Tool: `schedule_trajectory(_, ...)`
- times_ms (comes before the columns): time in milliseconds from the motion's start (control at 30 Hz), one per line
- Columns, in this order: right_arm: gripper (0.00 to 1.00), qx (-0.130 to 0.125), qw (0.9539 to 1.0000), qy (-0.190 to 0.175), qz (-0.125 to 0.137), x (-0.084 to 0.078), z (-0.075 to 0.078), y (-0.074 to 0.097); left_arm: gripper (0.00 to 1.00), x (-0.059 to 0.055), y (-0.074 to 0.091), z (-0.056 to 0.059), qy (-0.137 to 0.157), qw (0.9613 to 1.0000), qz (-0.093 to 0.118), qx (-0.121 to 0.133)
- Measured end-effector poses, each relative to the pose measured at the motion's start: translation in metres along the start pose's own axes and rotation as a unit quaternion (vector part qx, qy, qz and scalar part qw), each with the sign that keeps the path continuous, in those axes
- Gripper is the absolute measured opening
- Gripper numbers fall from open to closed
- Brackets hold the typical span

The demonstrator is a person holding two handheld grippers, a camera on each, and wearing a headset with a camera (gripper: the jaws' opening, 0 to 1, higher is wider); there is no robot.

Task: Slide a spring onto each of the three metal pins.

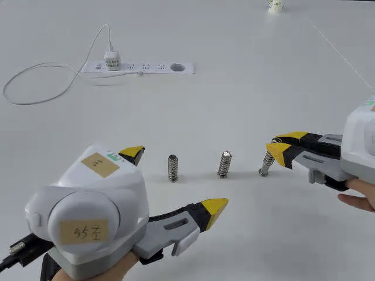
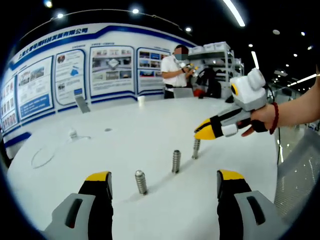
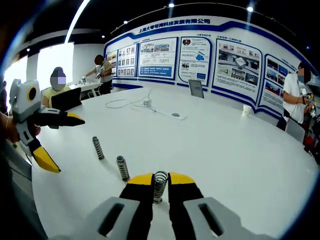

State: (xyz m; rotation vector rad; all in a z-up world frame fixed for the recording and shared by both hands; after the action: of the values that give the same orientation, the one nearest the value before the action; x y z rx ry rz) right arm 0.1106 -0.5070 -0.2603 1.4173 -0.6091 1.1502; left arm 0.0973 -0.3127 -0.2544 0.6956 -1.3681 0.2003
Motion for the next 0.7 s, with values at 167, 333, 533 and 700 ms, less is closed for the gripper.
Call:
schedule_trajectory(167,0.11,-0.004,0.9999,-0.005,-0.009,-0.006,0.000,-0.003,0.87,-0.002,0.000,0.000,-0.002,1.0000,-0.006,0.000)
schedule_trajectory(333,0.11,-0.002,0.9997,-0.018,-0.017,-0.012,0.001,-0.006,0.87,-0.002,0.000,0.000,0.001,1.0000,-0.004,-0.001)
schedule_trajectory(533,0.11,0.000,0.9996,-0.020,-0.022,-0.018,-0.001,-0.009,0.86,-0.002,0.000,0.000,0.001,1.0000,-0.006,-0.002)
schedule_trajectory(700,0.11,0.001,0.9995,-0.017,-0.025,-0.021,-0.002,-0.009,0.85,-0.003,0.000,0.000,0.001,1.0000,-0.008,-0.002)
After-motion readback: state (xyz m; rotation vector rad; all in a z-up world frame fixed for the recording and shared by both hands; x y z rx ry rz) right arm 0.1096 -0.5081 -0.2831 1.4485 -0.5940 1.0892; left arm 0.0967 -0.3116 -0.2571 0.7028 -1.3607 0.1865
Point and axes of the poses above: the centre of the closed fingertips' face, and the gripper's own axes: y roughly backward along the fingers, z roughly to its right, x roughly out of its top, the point moved 5 cm from there along y, roughly backward along the fingers, and after that the axes turned 6 degrees about -x, right-handed, at the moved point
